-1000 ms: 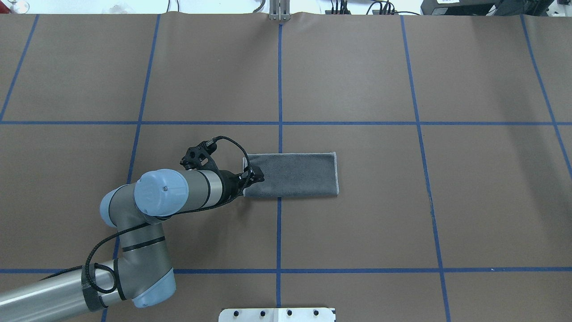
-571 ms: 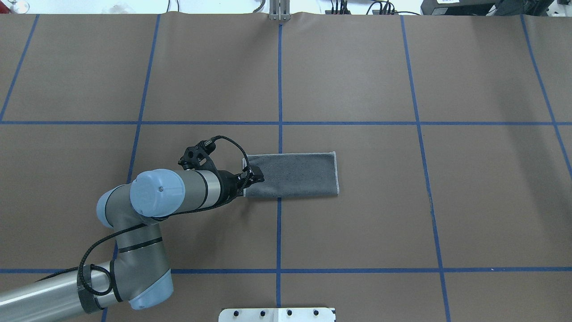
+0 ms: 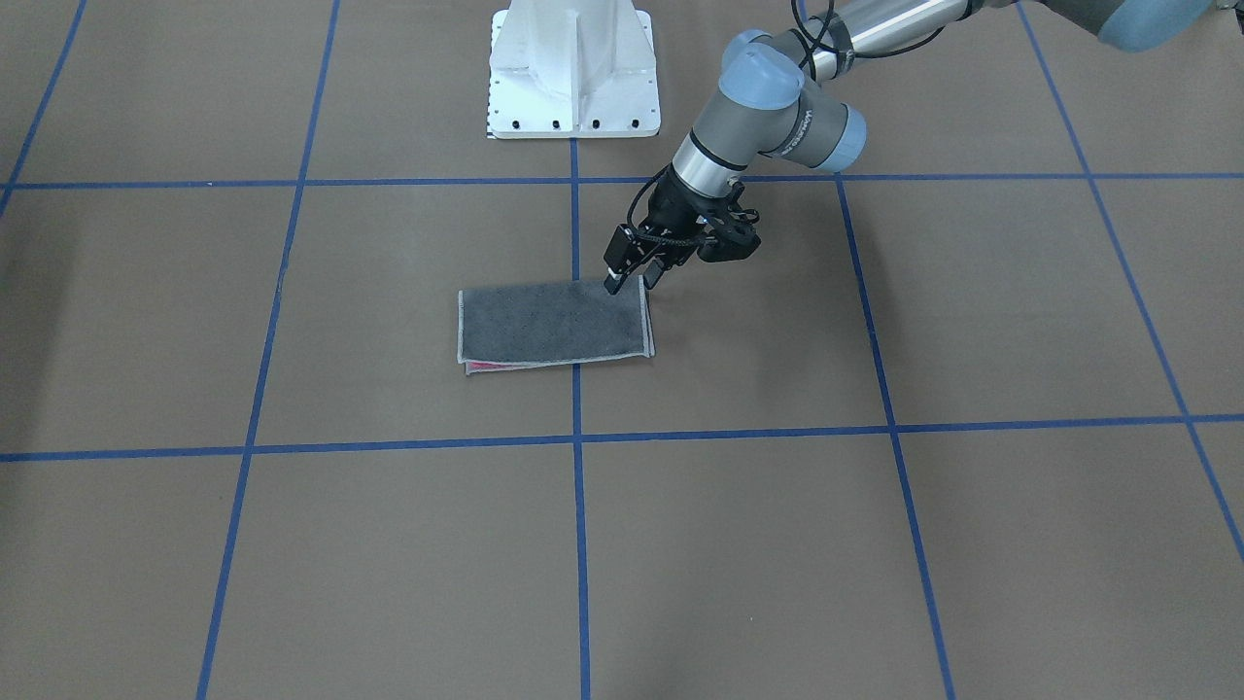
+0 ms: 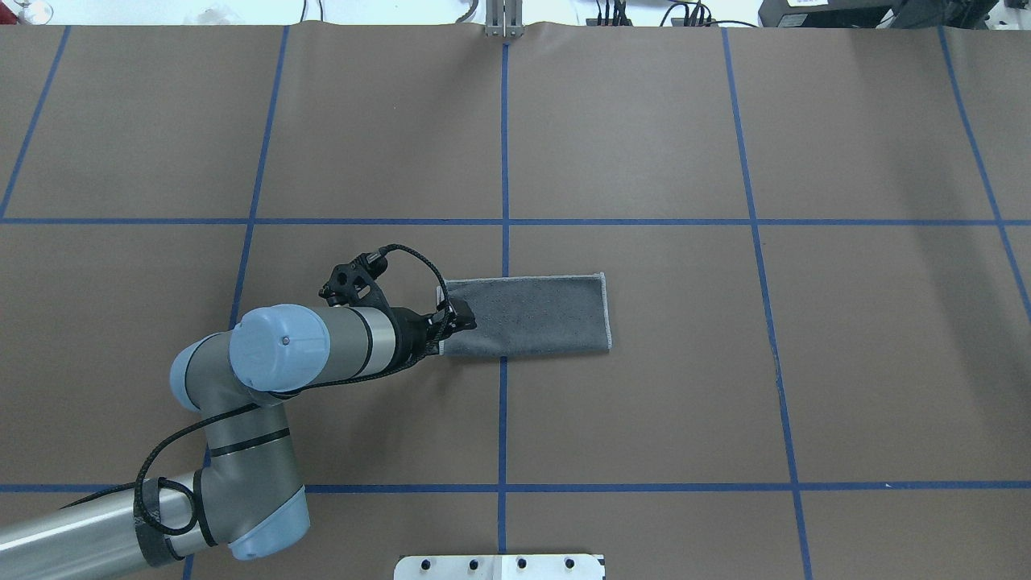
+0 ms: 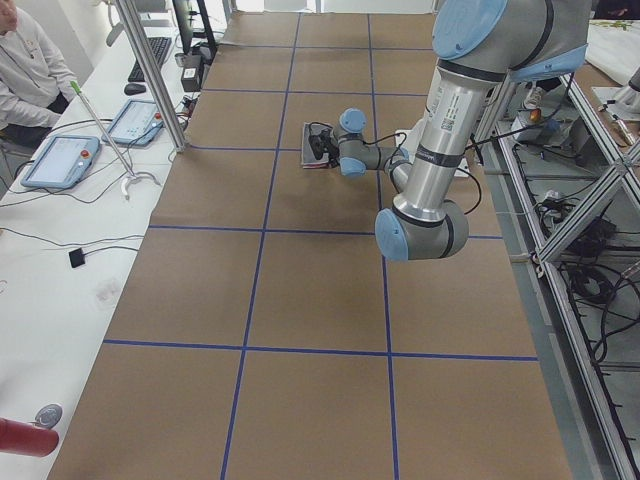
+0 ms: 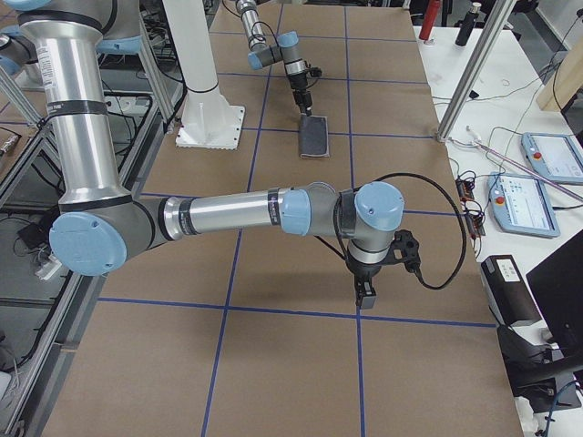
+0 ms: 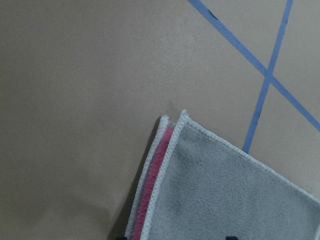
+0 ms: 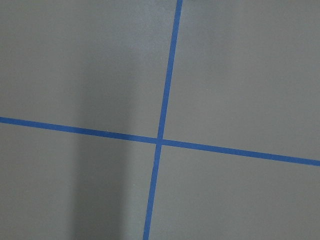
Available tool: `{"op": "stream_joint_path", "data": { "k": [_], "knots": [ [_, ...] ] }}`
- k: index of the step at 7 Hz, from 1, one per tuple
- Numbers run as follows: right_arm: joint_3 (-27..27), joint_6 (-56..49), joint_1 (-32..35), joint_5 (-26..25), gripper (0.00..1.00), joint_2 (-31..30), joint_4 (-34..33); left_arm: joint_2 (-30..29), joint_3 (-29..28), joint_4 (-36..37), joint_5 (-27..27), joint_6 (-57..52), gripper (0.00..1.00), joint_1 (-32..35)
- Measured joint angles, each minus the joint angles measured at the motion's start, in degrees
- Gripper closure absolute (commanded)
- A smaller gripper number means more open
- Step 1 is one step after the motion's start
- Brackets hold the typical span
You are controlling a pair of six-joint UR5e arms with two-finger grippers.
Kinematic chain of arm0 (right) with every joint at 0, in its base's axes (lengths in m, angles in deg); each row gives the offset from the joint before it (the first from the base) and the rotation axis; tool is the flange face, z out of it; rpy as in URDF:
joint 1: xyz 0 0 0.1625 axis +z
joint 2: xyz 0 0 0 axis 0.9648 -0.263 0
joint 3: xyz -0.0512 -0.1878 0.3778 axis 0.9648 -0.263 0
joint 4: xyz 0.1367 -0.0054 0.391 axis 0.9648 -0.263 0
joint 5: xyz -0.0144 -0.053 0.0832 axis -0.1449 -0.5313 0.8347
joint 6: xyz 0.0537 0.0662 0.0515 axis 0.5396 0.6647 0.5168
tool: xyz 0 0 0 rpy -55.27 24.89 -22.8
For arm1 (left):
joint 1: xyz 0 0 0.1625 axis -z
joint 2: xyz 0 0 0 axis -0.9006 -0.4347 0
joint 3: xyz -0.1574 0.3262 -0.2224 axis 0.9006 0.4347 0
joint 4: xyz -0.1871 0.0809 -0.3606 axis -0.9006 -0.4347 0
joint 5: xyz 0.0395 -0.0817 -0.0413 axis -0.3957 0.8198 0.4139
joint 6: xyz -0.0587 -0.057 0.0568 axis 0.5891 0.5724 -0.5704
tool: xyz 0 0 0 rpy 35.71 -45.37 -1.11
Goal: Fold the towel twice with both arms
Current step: 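Hold the folded towel's corner with the left gripper, adjusting the grasp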
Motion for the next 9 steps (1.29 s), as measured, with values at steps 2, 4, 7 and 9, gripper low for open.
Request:
{"op": "stream_joint_path", "data": {
  "k": [2,4,7,9],
  "knots": [
    [0.06,-0.03,0.0,0.0,0.0,-0.07,0.02,0.06,2.0,3.48,0.71,0.0,0.28,-0.02],
    [0.06,0.0,0.0,-0.06,0.0,-0.09,0.02,0.41,2.79,5.1,0.95,0.0,0.27,-0.27],
    [0.02,0.01,0.0,-0.09,0.0,-0.07,0.04,0.5,2.34,5.85,0.69,0.25,0.24,-1.57],
    [0.02,0.01,0.0,-0.09,0.0,-0.09,0.1,0.12,2.06,6.21,-0.93,0.92,0.28,-2.19]
  ]
}}
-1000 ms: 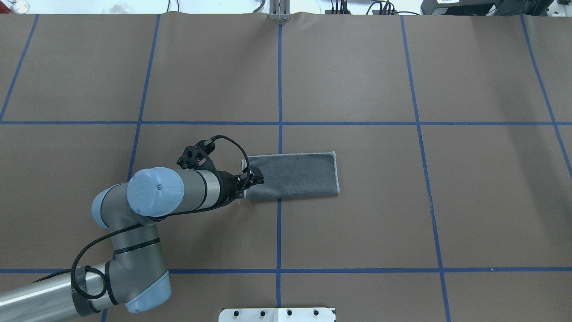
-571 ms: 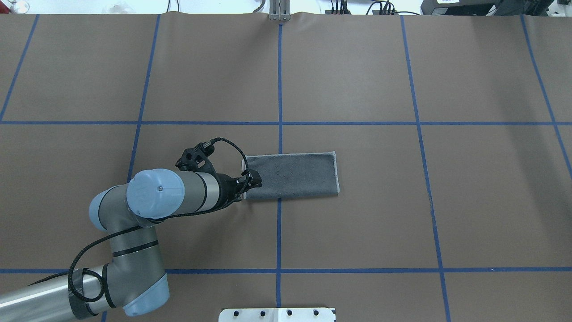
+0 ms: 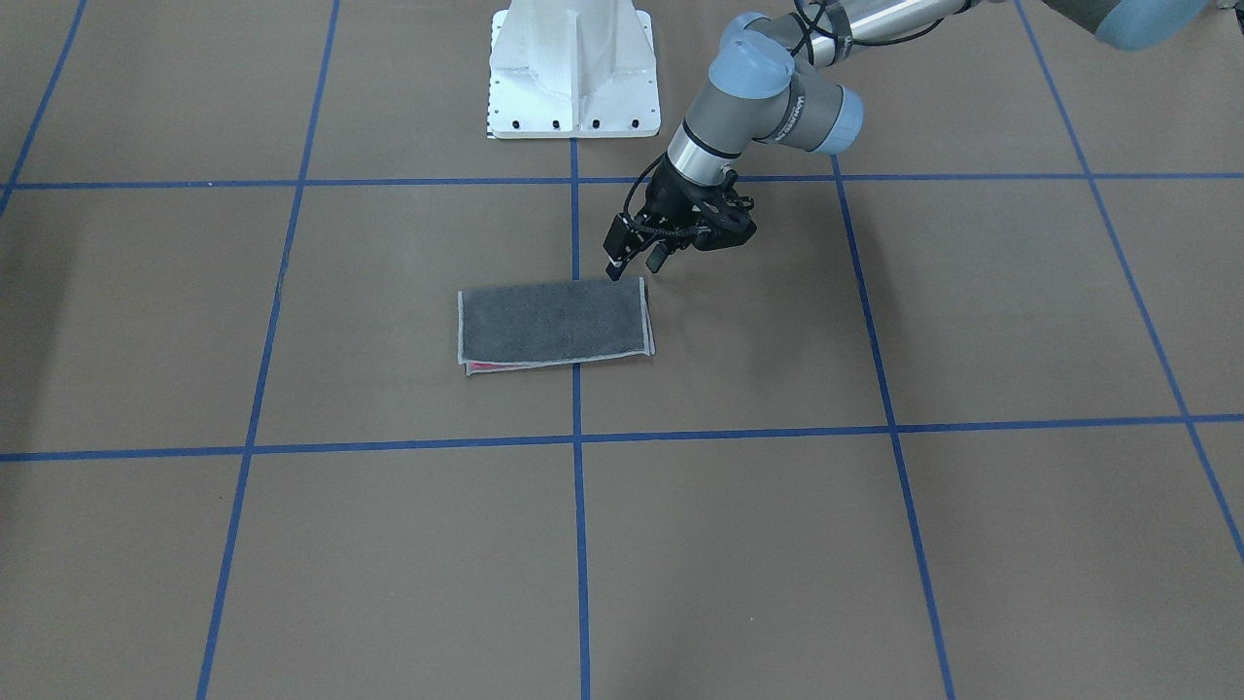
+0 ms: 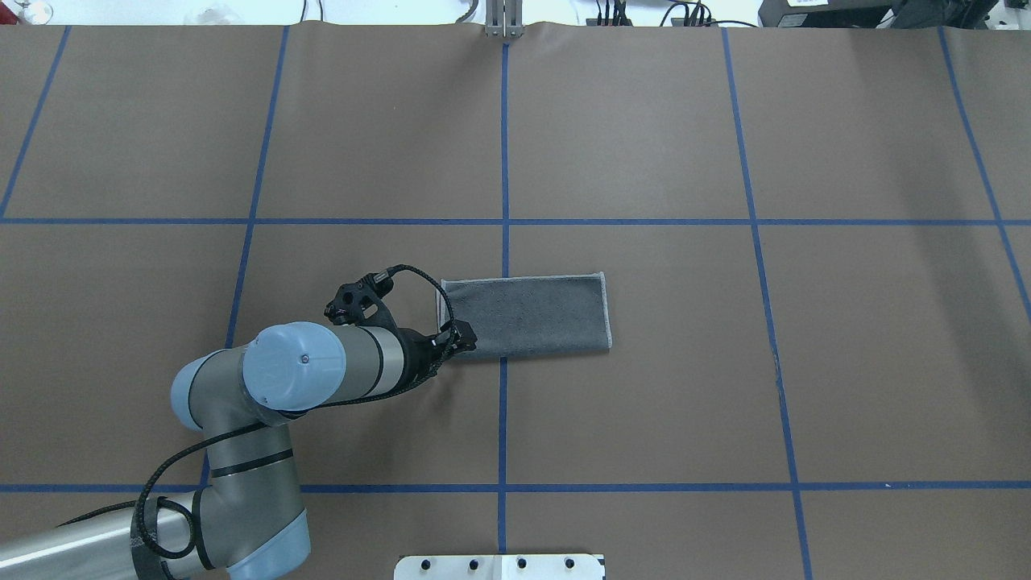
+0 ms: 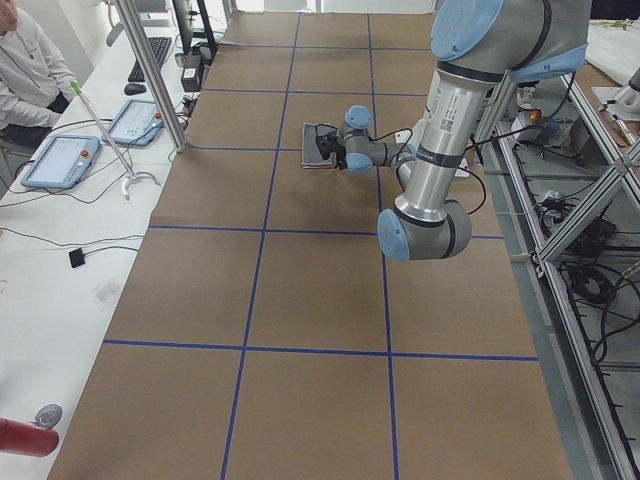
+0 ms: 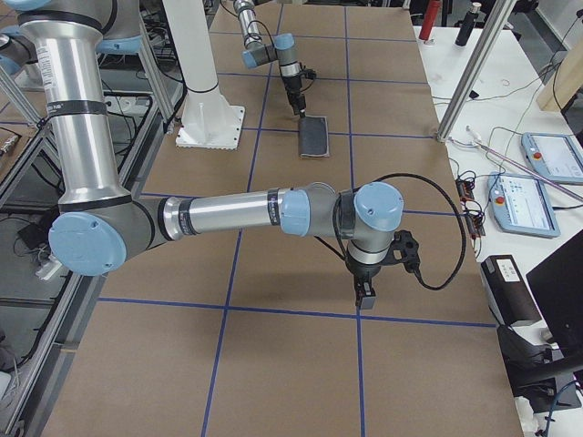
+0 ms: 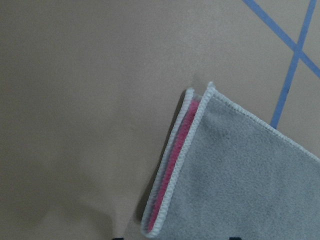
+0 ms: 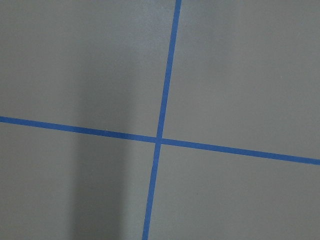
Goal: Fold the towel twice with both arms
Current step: 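Hold the folded towel's corner with the left gripper, adjusting the grasp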
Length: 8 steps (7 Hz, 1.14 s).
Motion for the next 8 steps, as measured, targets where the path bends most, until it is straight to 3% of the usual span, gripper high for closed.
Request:
{"op": "stream_joint_path", "data": {
  "k": [6,8],
  "knots": [
    [-0.12,0.09,0.0,-0.08,0.0,0.14,0.01,0.31,-0.05,-0.02,-2.66,9.25,0.3,0.07],
    [-0.16,0.09,0.0,-0.09,0.0,0.17,0.05,0.3,-0.16,0.03,-2.68,10.28,0.38,-0.02]
  ]
}}
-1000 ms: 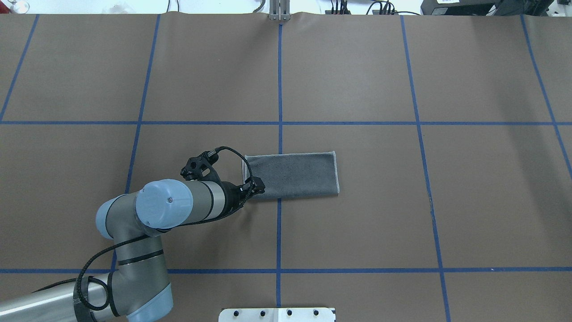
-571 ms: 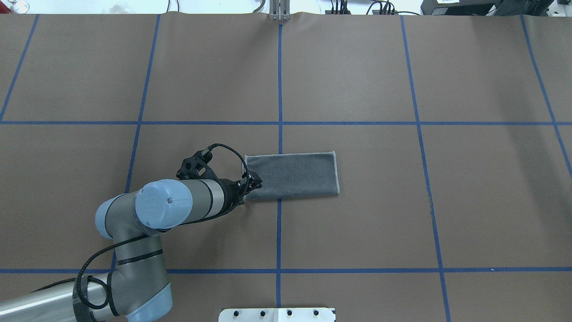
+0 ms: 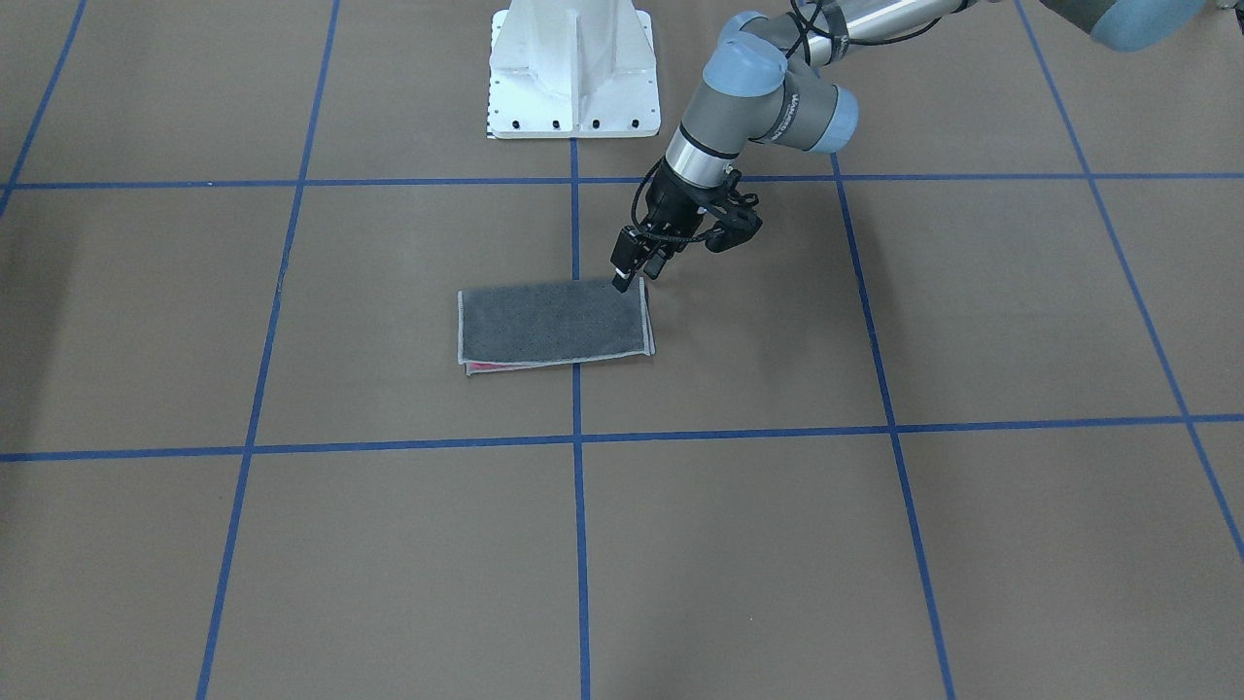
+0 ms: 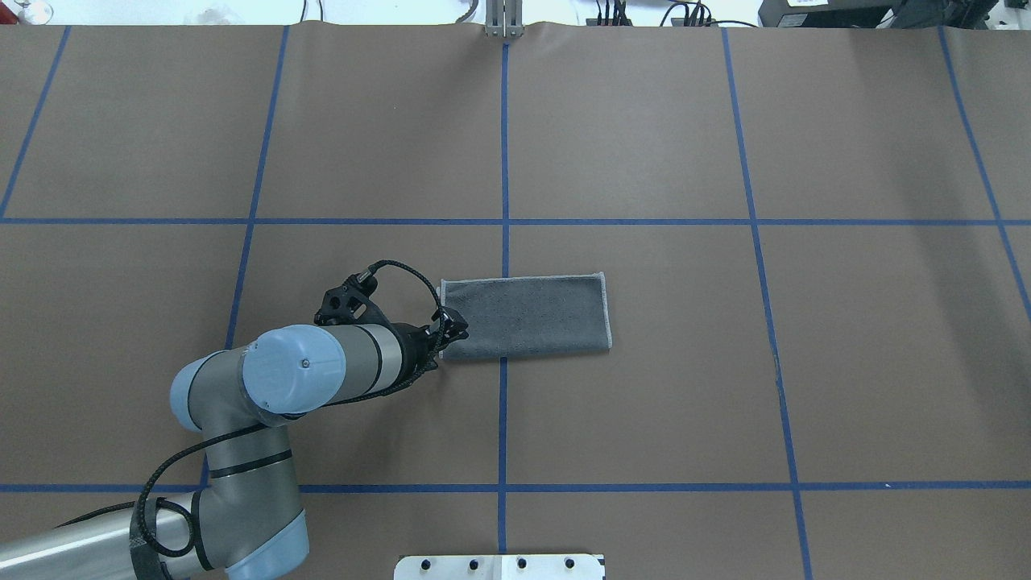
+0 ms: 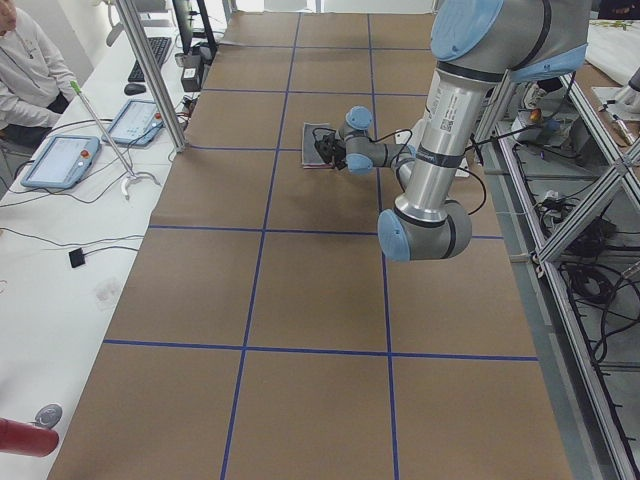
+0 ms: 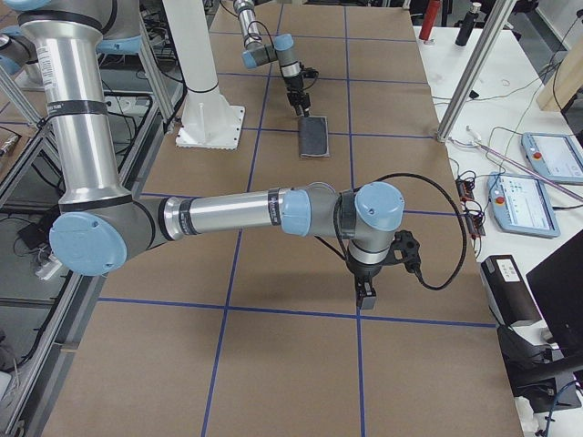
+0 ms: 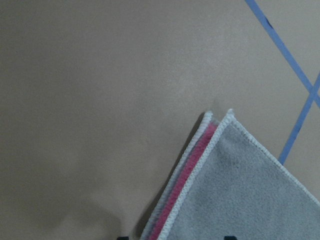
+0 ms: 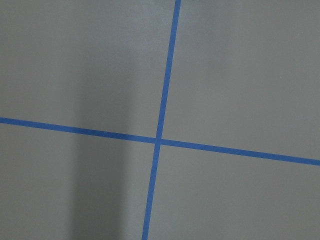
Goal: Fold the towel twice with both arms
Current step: 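Hold the folded towel's corner with the left gripper, adjusting the grasp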
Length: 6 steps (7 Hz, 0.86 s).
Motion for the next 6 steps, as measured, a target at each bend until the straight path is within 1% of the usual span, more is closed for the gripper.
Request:
{"op": "stream_joint_path", "data": {
  "k": [4,5,6],
  "knots": [
    [-0.02,0.08,0.0,0.0,0.0,0.04,-0.02,0.03,-0.45,0.03,0.12,0.11,0.38,-0.07],
    [-0.04,0.09,0.0,0.0,0.0,0.06,0.02,-0.07,-0.47,0.03,0.2,0.03,0.41,-0.07],
    [-0.07,0.09,0.0,0.0,0.0,0.08,0.04,-0.18,-0.47,0.03,0.22,0.09,0.47,-0.07]
  ]
}}
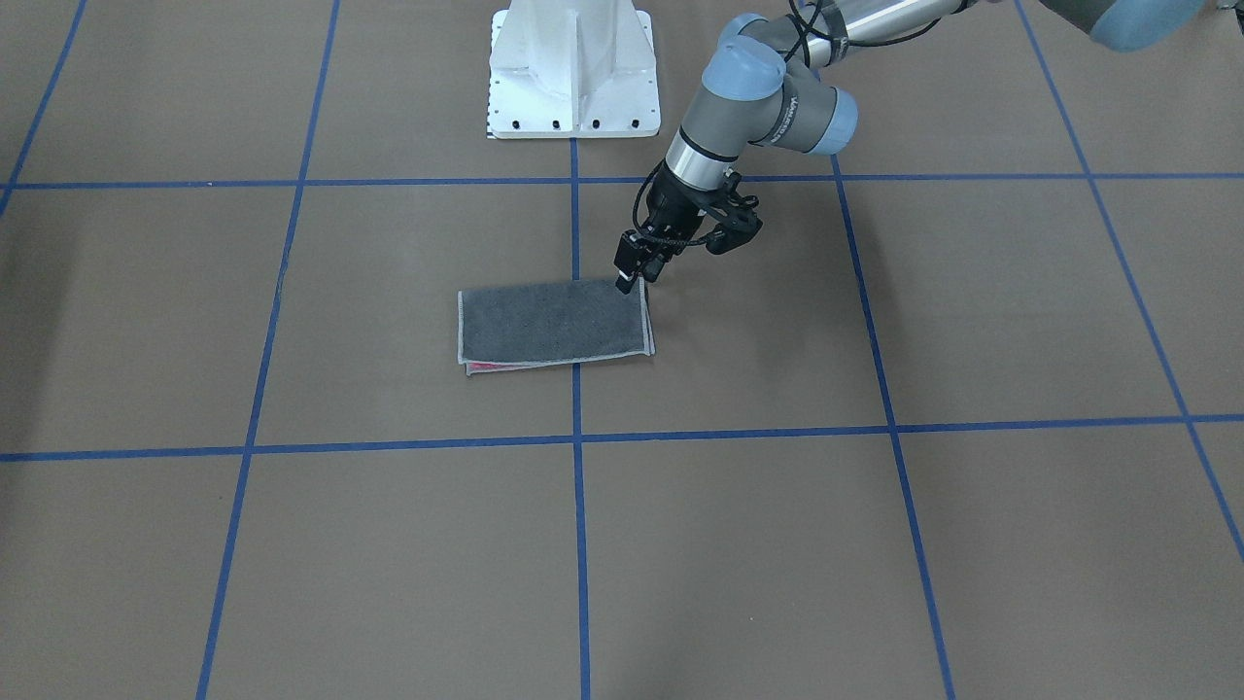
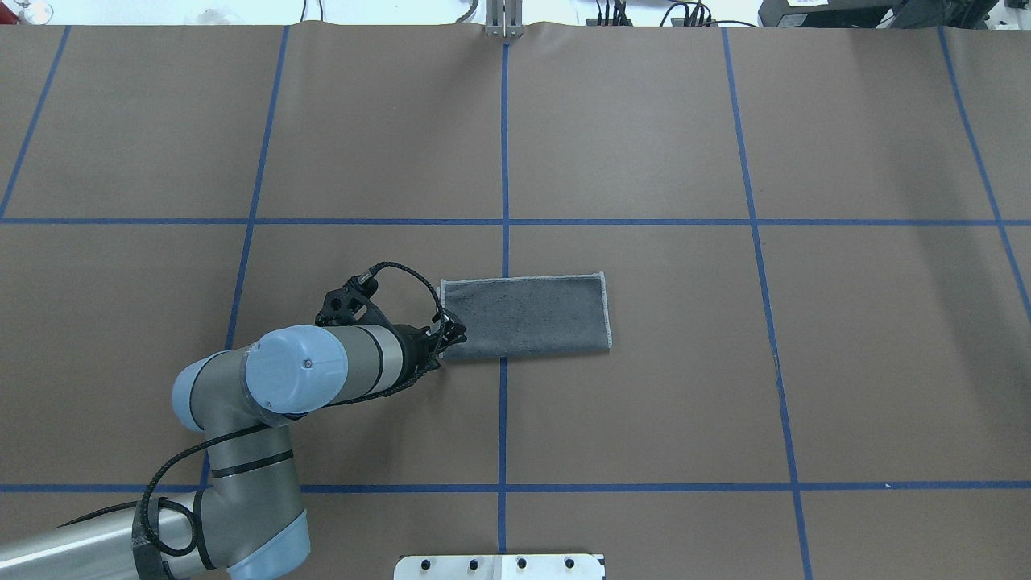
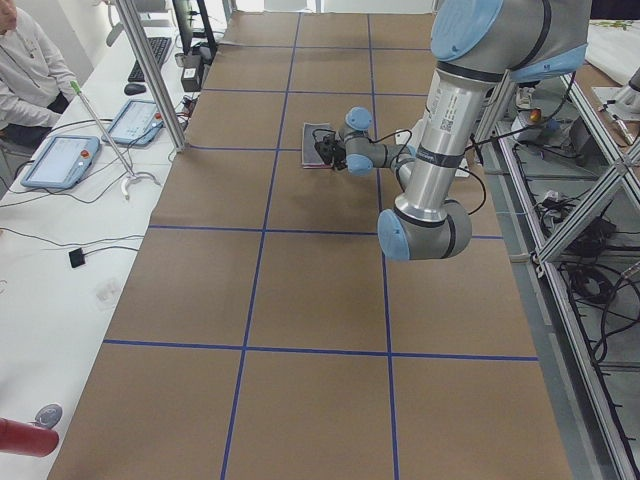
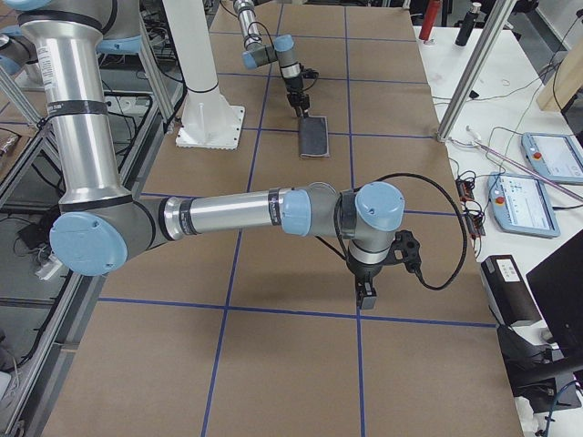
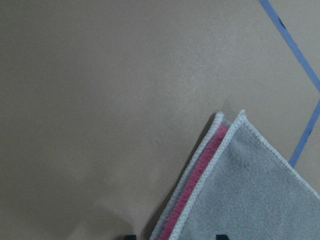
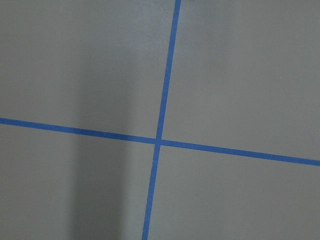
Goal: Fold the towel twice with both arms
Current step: 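Hold the folded towel's corner with the left gripper, adjusting the grasp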
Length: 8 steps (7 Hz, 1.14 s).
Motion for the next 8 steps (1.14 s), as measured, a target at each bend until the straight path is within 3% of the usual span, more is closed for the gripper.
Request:
{"op": "stream_joint_path", "data": {
  "k": [4,5,6,8],
  "knots": [
    [0.04,0.0,0.0,0.0,0.0,0.0,0.01,0.17,-0.01,-0.02,-0.21,0.11,0.62,0.0],
    [0.03,0.0,0.0,0.0,0.0,-0.02,0.01,0.23,0.0,-0.06,-0.2,-0.04,0.75,0.0],
    [0.02,0.0,0.0,0.0,0.0,-0.02,0.01,0.28,0.04,-0.08,-0.17,-0.35,1.0,0.0],
    [-0.02,0.0,0.0,0.0,0.0,0.0,-0.01,0.49,0.26,-0.11,-0.14,-0.7,1.0,0.0]
  ]
}}
